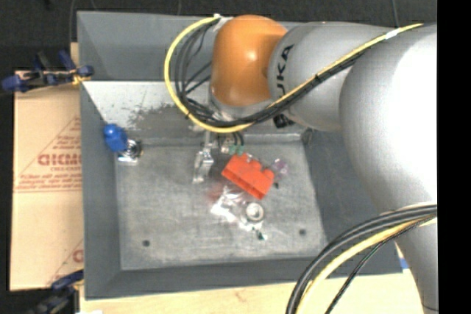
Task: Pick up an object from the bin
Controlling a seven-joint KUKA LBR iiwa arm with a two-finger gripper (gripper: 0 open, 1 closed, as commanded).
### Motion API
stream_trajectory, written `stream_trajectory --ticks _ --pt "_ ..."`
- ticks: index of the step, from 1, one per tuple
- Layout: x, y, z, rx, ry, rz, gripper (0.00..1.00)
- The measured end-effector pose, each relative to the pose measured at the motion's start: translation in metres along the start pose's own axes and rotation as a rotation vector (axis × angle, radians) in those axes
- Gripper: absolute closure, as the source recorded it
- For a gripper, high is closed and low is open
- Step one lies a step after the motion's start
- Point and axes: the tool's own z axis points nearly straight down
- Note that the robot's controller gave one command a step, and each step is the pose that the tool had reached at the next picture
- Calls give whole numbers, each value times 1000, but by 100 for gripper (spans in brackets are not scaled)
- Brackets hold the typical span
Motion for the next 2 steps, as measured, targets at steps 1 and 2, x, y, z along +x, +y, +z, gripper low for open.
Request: stream_trajectory --ticks 1,2 --pt "33 -61 36 -4 -12 144 0" --pt "53 -114 21 0 -6 125 0"
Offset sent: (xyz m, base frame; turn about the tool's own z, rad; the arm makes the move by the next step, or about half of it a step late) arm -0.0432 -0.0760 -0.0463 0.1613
